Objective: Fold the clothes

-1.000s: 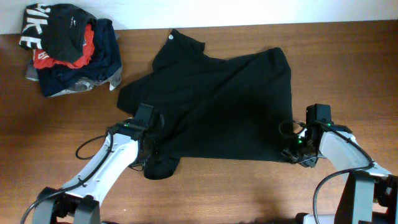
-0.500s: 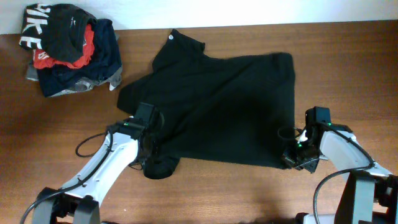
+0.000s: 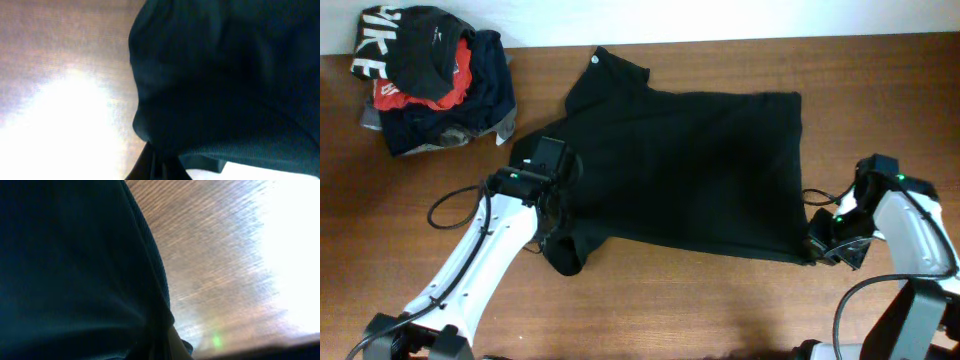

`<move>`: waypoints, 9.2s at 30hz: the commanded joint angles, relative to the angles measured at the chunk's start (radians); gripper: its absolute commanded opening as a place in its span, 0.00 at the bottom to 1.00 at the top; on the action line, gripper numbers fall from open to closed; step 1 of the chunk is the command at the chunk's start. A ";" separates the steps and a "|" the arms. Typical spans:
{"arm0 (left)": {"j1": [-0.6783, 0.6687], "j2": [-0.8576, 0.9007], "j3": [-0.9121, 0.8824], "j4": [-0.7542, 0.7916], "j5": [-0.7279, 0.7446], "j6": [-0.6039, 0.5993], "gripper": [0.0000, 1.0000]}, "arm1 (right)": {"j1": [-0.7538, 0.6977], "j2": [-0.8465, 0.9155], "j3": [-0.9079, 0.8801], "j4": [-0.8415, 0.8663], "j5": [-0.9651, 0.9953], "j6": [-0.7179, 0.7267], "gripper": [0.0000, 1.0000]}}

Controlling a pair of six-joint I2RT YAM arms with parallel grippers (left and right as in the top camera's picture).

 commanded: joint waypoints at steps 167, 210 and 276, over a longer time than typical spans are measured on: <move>0.080 1.369 1.724 0.324 0.225 0.508 0.11 | 0.239 0.159 0.644 0.209 0.026 -0.169 0.88; 0.084 1.573 1.994 0.347 0.223 0.423 0.50 | 0.239 0.370 0.644 0.354 0.043 -0.181 0.85; 0.061 1.322 1.964 -0.056 0.204 0.352 0.01 | 0.211 0.692 0.644 0.755 0.129 -0.182 0.80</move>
